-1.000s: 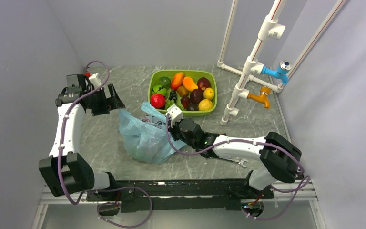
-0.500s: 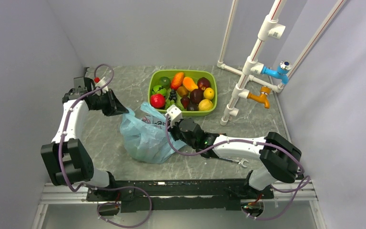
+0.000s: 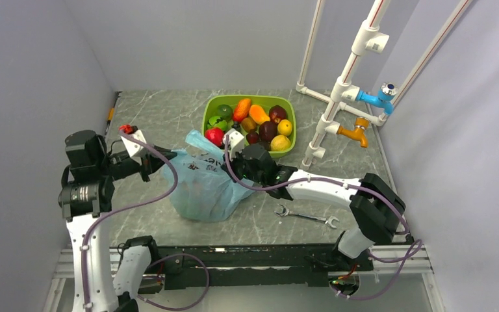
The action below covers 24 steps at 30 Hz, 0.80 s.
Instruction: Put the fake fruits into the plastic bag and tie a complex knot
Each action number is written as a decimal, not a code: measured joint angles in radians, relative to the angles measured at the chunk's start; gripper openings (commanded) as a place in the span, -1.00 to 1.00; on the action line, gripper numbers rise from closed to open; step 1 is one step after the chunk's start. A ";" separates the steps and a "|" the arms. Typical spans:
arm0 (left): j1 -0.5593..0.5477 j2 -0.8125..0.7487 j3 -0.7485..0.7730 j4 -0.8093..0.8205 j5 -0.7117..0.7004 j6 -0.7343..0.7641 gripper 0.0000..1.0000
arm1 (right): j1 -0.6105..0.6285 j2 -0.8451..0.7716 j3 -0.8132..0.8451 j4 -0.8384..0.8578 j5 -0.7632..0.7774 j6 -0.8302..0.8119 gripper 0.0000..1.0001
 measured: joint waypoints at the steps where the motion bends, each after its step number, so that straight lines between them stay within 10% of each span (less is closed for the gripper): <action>1: 0.000 0.005 -0.009 0.001 0.003 0.022 -1.00 | -0.002 -0.001 0.000 -0.014 -0.009 0.000 -0.41; 7: 0.000 0.095 -0.113 -0.002 0.002 0.101 -1.00 | -0.011 -0.041 0.008 -0.167 -0.082 -0.026 0.79; 24: 0.000 0.025 -0.199 0.220 -0.008 -0.145 -1.00 | 0.090 -0.212 0.259 -0.158 -0.156 -0.108 0.99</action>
